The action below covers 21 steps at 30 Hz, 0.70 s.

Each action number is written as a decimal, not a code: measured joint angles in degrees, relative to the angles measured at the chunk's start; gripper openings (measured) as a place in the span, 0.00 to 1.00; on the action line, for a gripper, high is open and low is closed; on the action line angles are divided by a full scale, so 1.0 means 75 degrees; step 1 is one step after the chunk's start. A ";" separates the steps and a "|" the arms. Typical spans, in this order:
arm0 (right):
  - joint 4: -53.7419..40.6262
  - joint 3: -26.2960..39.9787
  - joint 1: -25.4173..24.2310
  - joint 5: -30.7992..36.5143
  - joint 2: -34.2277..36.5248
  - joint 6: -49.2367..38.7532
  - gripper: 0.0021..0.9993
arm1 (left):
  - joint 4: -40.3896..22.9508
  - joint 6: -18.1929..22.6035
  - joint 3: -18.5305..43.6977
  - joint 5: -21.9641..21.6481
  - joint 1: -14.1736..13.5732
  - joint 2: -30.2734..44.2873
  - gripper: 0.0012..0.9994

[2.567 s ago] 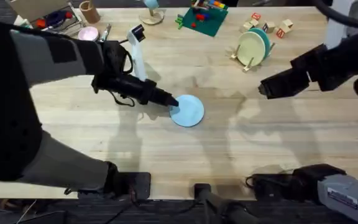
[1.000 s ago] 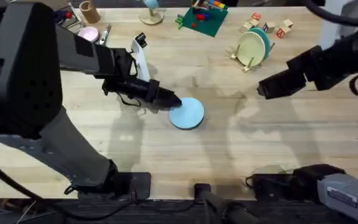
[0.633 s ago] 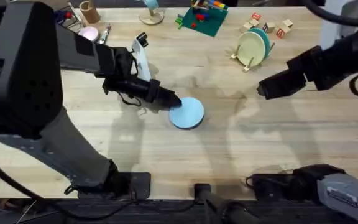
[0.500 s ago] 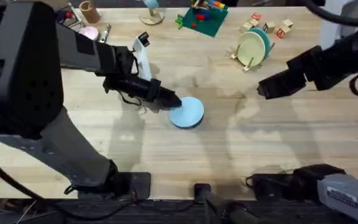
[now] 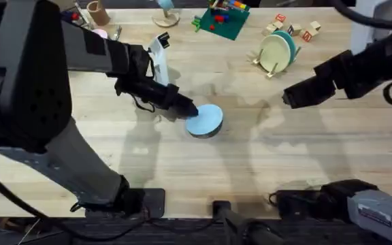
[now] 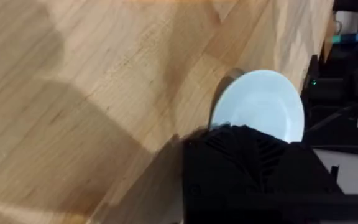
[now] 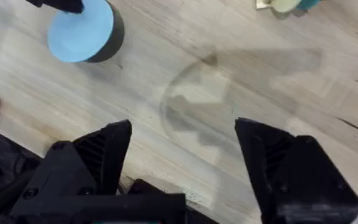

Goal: Pick up the plates from the table one by one and place each into a slot on the dish rack.

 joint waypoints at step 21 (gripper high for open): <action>0.0000 -0.0007 0.0000 -0.0640 0.0000 0.2176 1.00 | -0.0015 -0.0108 0.0097 -0.0150 -0.0108 0.0000 0.04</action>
